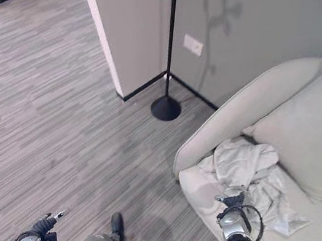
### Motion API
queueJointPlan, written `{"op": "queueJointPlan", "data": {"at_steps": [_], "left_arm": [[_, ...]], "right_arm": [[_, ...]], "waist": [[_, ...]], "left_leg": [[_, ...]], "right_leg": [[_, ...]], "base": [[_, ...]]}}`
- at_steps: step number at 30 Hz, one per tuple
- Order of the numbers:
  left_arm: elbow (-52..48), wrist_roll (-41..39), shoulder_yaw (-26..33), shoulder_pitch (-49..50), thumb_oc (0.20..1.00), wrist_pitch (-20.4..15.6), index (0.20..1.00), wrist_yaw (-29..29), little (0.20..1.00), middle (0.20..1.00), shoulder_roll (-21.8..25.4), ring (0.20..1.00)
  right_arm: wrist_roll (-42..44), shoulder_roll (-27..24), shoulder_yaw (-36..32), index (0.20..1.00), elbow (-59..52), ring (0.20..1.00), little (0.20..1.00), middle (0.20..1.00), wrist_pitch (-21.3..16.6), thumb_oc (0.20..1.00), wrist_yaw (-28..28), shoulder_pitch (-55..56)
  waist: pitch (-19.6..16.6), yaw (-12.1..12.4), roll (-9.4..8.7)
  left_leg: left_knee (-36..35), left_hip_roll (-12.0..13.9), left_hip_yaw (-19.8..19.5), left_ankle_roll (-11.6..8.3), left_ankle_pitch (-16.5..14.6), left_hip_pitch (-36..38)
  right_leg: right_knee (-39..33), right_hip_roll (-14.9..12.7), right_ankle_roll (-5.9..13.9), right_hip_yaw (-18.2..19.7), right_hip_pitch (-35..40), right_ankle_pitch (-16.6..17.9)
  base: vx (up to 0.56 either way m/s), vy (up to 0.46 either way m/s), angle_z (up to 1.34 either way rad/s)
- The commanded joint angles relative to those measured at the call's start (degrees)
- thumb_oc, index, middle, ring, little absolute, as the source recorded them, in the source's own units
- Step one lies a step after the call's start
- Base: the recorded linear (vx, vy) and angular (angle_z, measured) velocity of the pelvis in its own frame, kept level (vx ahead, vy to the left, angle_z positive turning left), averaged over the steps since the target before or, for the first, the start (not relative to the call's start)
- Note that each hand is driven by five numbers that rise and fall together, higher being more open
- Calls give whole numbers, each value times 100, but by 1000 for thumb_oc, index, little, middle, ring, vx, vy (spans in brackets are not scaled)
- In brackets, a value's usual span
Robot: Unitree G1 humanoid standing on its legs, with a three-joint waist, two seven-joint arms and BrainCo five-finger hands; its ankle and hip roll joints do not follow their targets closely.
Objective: Hang the clothes on the sofa on the clothes rack.
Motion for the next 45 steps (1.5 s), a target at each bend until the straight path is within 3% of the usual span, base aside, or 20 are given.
{"op": "queueJointPlan", "data": {"at_steps": [1, 6, 9, 13, 17, 18, 19, 20, 26, 27, 33, 34, 37, 39, 41, 45], "left_arm": [[-28, 87, -241, -337, 1000, -367, 1000, 30, 1000, 1000, 204, 1000], [-95, 212, -456, -355, 1000, -479, 1000, 210, 1000, 1000, 196, 1000], [-238, 180, -691, -389, 1000, -583, 1000, 378, 1000, 1000, 231, 1000], [-290, -90, -745, -531, 1000, -593, 1000, 339, 1000, 1000, 275, 1000], [-377, -222, -768, -579, 1000, -592, 1000, 255, 1000, 1000, 342, 1000], [-397, -281, -733, -605, 1000, -563, 1000, 196, 1000, 1000, 396, 1000], [-394, -306, -709, -619, 1000, -537, 1000, 171, 1000, 1000, 431, 1000], [-446, -359, -645, -644, 1000, -515, 1000, 97, 1000, 1000, 479, 1000], [-597, -306, -626, -702, 1000, -486, 1000, 83, 1000, 1000, 499, 1000], [-476, -219, -567, -765, 1000, -455, 1000, 115, 1000, 1000, 463, 1000], [-186, -37, -347, -868, 1000, -407, 1000, 230, 1000, 1000, 390, 1000], [-120, 2, -247, -834, 1000, -365, 1000, 285, 1000, 1000, 384, 1000], [-78, 96, -29, -764, 1000, -263, 1000, 354, 1000, 1000, 336, 1000], [-48, 152, 29, -714, 1000, -221, 1000, 394, 1000, 1000, 313, 1000], [-75, 361, 85, -659, 1000, -118, 1000, 410, 1000, 1000, 242, 1000], [-489, 445, 7, -593, 1000, -50, 1000, 348, 1000, 1000, 266, 1000]], "right_arm": [[170, -556, -144, 1000, -196, 1000, 1000, 1000, -119, 1000, -669, -695], [352, -853, -360, 1000, -381, 1000, 1000, 1000, -293, 1000, -1236, -1080], [1002, -963, -534, 1000, -239, 1000, 1000, 1000, -491, 1000, -1440, -1602], [2183, -1012, -508, 1000, 35, 1000, 1000, 1000, -758, 1000, -544, -1965], [2863, -1019, -267, 1000, 471, 1000, 1000, 1000, -692, 1000, 297, -2278], [3038, -994, -167, 645, 759, 645, 645, 645, -562, 645, 634, -2416], [3089, -970, -96, 200, 916, 200, 200, 200, -495, 200, 796, -2469], [3255, -881, 12, 200, 973, 200, 200, 200, -463, 200, 1054, -2494], [3887, -601, -293, 200, 1144, 200, 200, 200, -474, 200, 1178, -2325], [4138, -220, -416, 200, 933, 200, 200, 200, -628, 200, 1171, -2025], [5117, 337, -964, 200, 62, 200, 200, 200, -1063, 200, 1152, -1141], [5600, 580, -1158, 200, -799, 200, 200, 200, -1367, 200, 1111, -616], [5833, 841, -1317, 200, -2679, 200, 200, 200, -1827, 200, 1118, 240], [5853, 927, -1369, 200, -3473, 200, 200, 200, -1960, 200, 1073, 607], [5760, 861, -1700, 200, -5437, 200, 200, 200, -2377, 200, 1105, 1172], [5053, 423, -1894, 200, -6503, 200, 200, 200, -2377, 200, 957, 1071]], "waist": [[404, 95, -136], [650, 182, 31], [778, 308, 178], [835, 373, 235], [864, 413, 232], [853, 449, 213], [840, 461, 200], [808, 448, 154], [740, 387, 63], [677, 294, -29], [550, 10, -244], [505, -111, -360], [446, -308, -503], [416, -381, -572], [180, -580, -735], [-158, -650, -800]], "left_leg": [[643, 582, -123, -672, 174, -565], [851, 562, -197, -688, 79, -919], [978, 430, -232, -660, 2, -1374], [1171, 379, -228, -610, -116, -1760], [1364, 372, -174, -547, -244, -2048], [1423, 346, -155, -539, -274, -2190], [1454, 346, -137, -533, -288, -2267], [1492, 322, -104, -518, -315, -2382], [1682, 309, -42, -475, -457, -2517], [1763, 306, -15, -446, -535, -2471], [1719, 257, -7, -425, -605, -2210], [1621, 232, 5, -418, -580, -1988], [1438, 209, 31, -378, -556, -1640], [1299, 168, 52, -361, -528, -1411], [1016, 110, 134, -289, -476, -675], [607, -26, 132, -234, -337, 38]], "right_leg": [[325, -560, 186, -63, 136, 11], [394, -664, 229, 12, -152, 37], [367, -817, 319, 92, -506, 164], [458, -964, 358, 118, -837, 220], [535, -1040, 383, 113, -1076, 258], [546, -1066, 391, 102, -1155, 283], [556, -1085, 398, 82, -1205, 310], [577, -1099, 400, 47, -1295, 342], [645, -1160, 415, -2, -1356, 428], [684, -1185, 416, -13, -1310, 454], [766, -1202, 417, -31, -1168, 458], [794, -1177, 411, -13, -1046, 445], [849, -1137, 405, 6, -864, 411], [906, -1135, 409, 11, -761, 392], [1168, -1115, 403, -7, -384, 335], [1299, -1108, 432, -79, 95, 340]], "base": [[8, 7, 5], [39, 19, -1], [72, 36, 0], [47, 47, 6], [34, 28, 3], [73, 35, 0], [80, 30, 0], [64, 22, 0], [18, 13, 0], [0, 0, 0], [10, -21, -4], [10, -49, -1], [2, -17, 1], [6, -6, -7], [47, 5, -3], [36, 42, -6]]}}
